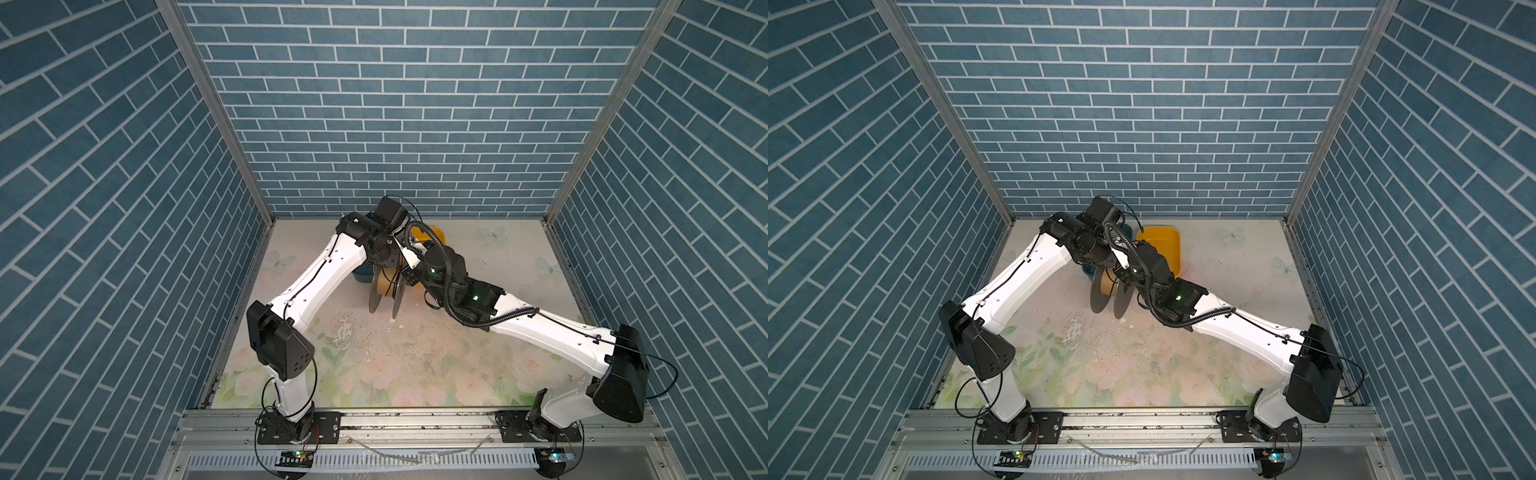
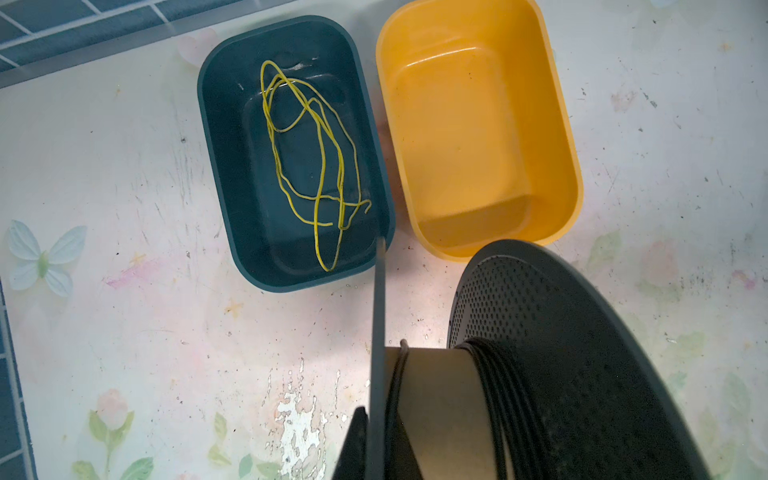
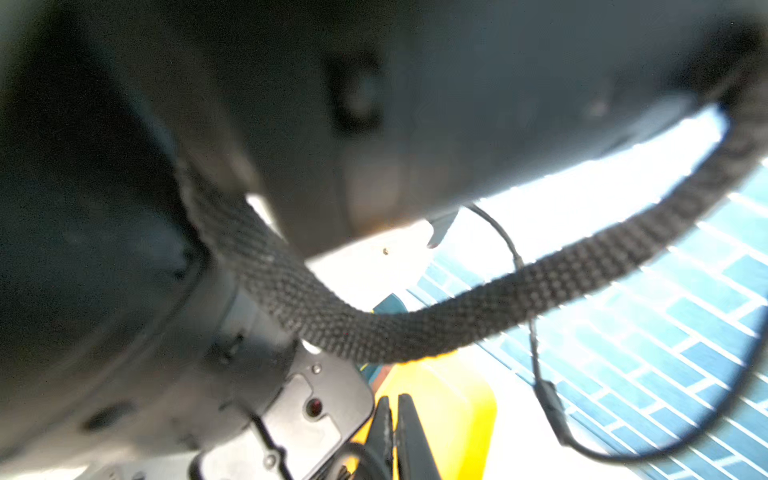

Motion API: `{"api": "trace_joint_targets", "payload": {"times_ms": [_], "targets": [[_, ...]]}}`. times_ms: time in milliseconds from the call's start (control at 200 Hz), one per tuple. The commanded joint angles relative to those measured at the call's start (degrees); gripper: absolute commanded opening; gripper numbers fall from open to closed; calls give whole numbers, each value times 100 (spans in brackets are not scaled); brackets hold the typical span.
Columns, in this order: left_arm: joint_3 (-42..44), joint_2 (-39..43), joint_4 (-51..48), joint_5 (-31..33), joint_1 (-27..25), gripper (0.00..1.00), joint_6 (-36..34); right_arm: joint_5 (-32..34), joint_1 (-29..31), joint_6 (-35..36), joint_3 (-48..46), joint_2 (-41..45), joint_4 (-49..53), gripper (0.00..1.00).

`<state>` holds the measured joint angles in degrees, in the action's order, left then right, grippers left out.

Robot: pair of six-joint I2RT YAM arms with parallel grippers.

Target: Wrap the cables

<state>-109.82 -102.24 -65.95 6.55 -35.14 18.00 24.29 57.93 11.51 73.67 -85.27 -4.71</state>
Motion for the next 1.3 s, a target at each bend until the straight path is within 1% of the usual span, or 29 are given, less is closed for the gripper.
{"api": "trace_joint_targets", "payload": {"times_ms": [0, 130, 240, 325, 440, 500, 530, 570, 670, 710, 800, 935, 980, 1035, 1070, 1135, 1190, 1295], "targets": [[16, 513, -117, -296, -152, 0, -409, -739, -507, -431, 208, 134, 461, 10], [40, 675, -193, -456, -154, 0, -714, -1629, -954, -540, 553, 10, 1332, 8], [32, 799, -233, -530, -130, 0, -868, -2016, -1240, -584, 718, -101, 1727, 8], [2, 863, -284, -852, -74, 0, -987, -2212, -1406, -634, 654, -112, 1726, 7], [-159, 933, -485, -1001, -10, 0, -1155, -2730, -1705, -787, 456, -129, 1641, 7], [-165, 1010, -474, -1311, 122, 0, -1160, -2895, -1851, -907, 208, -121, 1375, 7], [-162, 1053, -455, -1464, 203, 0, -1142, -3235, -1925, -976, 68, -125, 1220, 7], [-155, 1097, -444, -1655, 291, 0, -1132, -3480, -1993, -1046, -69, -151, 1073, 10], [-197, 1153, -449, -1974, 446, 0, -1129, -3778, -2090, -1165, -363, -208, 735, 14], [-213, 1176, -457, -2067, 488, 0, -1123, -3961, -2141, -1234, -471, -228, 593, 17], [-308, 1151, -559, -2114, 549, 0, -1157, -4407, -2260, -1364, -625, -256, 429, 21], [-374, 1144, -605, -2302, 656, 0, -1202, -4730, -2325, -1441, -883, -109, 239, 26], [-396, 1145, -593, -2411, 716, 0, -1186, -4826, -2339, -1456, -929, -67, 248, 29], [-439, 1138, -597, -2540, 796, 0, -1176, -4929, -2356, -1474, -976, 6, 312, 40], [-473, 1127, -594, -2640, 840, 0, -1159, -4971, -2372, -1488, -1006, 48, 356, 43], [-532, 1097, -607, -2762, 884, 0, -1158, -5068, -2378, -1509, -1076, 181, 429, 47], [-586, 1065, -620, -2782, 897, 0, -1167, -5126, -2391, -1520, -1134, 308, 531, 53], [-659, 971, -664, -2799, 945, 0, -1177, -5154, -2384, -1553, -1251, 563, 679, 58]]}}
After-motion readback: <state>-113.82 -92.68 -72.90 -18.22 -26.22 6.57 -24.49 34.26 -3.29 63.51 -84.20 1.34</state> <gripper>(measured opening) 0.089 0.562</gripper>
